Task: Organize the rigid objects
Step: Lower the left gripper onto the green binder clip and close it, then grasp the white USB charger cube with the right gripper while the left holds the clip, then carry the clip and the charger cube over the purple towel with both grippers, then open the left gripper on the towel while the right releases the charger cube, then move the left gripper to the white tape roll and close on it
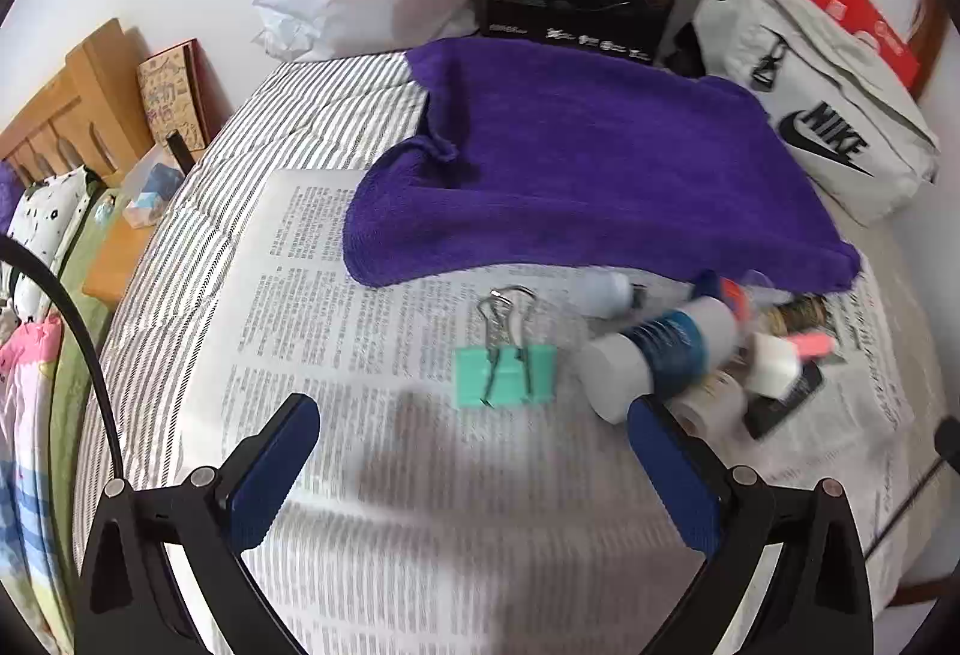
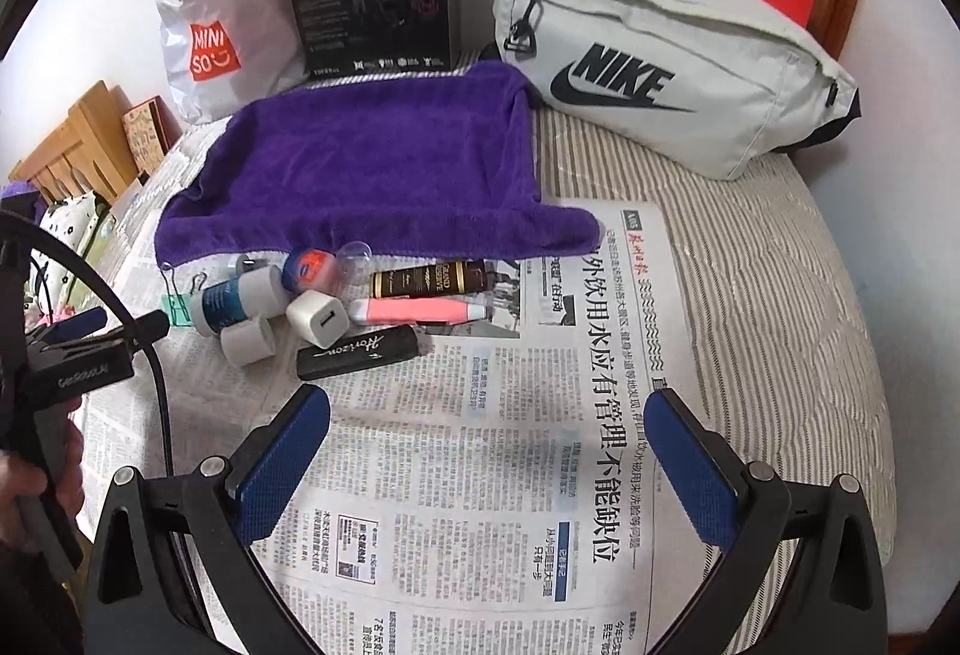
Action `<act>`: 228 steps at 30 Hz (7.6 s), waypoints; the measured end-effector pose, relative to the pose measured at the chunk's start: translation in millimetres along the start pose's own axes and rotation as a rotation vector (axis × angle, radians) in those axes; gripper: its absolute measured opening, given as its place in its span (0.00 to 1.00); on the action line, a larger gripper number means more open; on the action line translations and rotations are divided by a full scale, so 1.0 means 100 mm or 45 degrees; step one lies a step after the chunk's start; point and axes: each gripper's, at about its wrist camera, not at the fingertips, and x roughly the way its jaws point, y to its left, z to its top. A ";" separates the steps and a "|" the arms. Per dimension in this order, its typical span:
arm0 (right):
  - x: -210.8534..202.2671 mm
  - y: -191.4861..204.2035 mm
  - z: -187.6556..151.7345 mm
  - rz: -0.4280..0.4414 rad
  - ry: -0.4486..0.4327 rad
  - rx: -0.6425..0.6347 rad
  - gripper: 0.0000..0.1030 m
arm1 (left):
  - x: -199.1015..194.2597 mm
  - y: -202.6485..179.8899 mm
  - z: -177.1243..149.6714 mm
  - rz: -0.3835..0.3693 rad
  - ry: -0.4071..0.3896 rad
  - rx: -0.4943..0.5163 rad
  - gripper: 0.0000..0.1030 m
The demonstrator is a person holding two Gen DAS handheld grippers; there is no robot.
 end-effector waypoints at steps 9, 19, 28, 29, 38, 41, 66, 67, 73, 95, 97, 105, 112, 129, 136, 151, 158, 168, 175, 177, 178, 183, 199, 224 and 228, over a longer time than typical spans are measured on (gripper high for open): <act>0.27 -0.09 0.01 -0.003 0.063 0.020 1.00 | 0.34 0.04 0.06 0.013 0.043 -0.030 0.97; 0.54 -0.11 0.01 0.012 0.124 0.023 1.00 | 0.38 -0.01 0.04 0.071 -0.001 0.004 0.75; 0.66 -0.10 0.06 0.044 0.133 0.027 1.00 | 0.33 -0.03 0.05 0.031 -0.031 0.027 0.38; 0.68 -0.10 0.08 0.054 0.131 0.032 1.00 | 0.33 -0.02 0.05 0.029 -0.031 0.034 0.38; 0.79 0.07 0.14 0.156 0.118 -0.035 1.00 | 0.33 -0.02 0.05 0.029 -0.028 0.049 0.38; 0.82 0.14 0.14 0.257 0.139 0.020 0.98 | 0.34 -0.02 0.05 0.028 -0.023 0.050 0.38; 0.95 0.93 0.29 0.415 0.081 -0.379 0.44 | 0.32 0.03 0.06 -0.042 -0.013 0.082 0.38; 0.94 0.94 0.27 0.407 0.084 -0.394 0.44 | 0.32 0.04 0.06 -0.047 -0.013 0.082 0.38; 1.03 1.01 0.28 0.389 0.105 -0.415 0.38 | 0.31 0.03 0.04 -0.040 -0.016 0.087 0.38; 0.79 0.38 0.22 0.335 0.092 -0.209 0.37 | 0.27 0.12 0.06 -0.115 -0.006 0.049 0.38; 0.78 0.36 0.21 0.337 0.092 -0.201 0.37 | 0.23 0.15 0.06 -0.119 -0.009 0.037 0.38; 0.74 0.28 0.21 0.358 0.087 -0.154 0.38 | -0.03 0.15 0.09 -0.098 -0.061 0.073 0.38; 0.64 0.17 0.28 0.355 0.058 -0.121 0.38 | -0.23 0.09 0.24 -0.116 -0.106 0.101 0.38; 0.59 -0.01 0.81 0.342 -0.008 -0.063 0.38 | -0.30 -0.05 0.81 -0.153 -0.175 0.146 0.38; 0.71 -0.01 1.10 0.323 -0.029 -0.061 0.38 | -0.16 -0.11 1.08 -0.171 -0.176 0.150 0.38; 1.30 0.02 1.76 0.322 -0.018 -0.064 0.38 | 0.39 -0.20 1.62 -0.157 -0.127 0.187 0.38; 1.70 0.06 1.97 0.307 0.028 -0.063 0.38 | 0.78 -0.26 1.81 -0.157 -0.075 0.181 0.38; 2.11 0.13 2.14 0.264 0.081 -0.065 0.38 | 1.19 -0.33 1.95 -0.156 0.001 0.174 0.38; 2.16 0.15 2.20 0.225 0.082 -0.106 0.38 | 1.35 -0.33 1.97 -0.137 0.041 0.171 0.38; 2.18 0.17 2.20 0.216 0.090 -0.130 0.38 | 1.37 -0.34 1.96 -0.133 0.045 0.176 0.38; 2.19 0.18 2.19 0.216 0.089 -0.139 0.38 | 1.37 -0.34 1.95 -0.130 0.043 0.180 0.38; 2.18 0.18 2.21 0.220 0.089 -0.147 0.38 | 1.37 -0.38 1.94 -0.107 0.045 0.213 0.38; 1.91 0.09 2.03 0.270 0.115 -0.112 0.51 | 1.28 -0.49 1.69 -0.127 0.079 0.224 0.65; 0.62 -0.18 0.65 0.290 0.021 0.033 0.59 | -0.04 -0.24 0.52 -0.275 -0.018 0.251 0.71; 0.53 -0.20 0.46 0.297 0.029 0.058 0.59 | -0.16 -0.30 0.33 -0.306 -0.028 0.290 0.71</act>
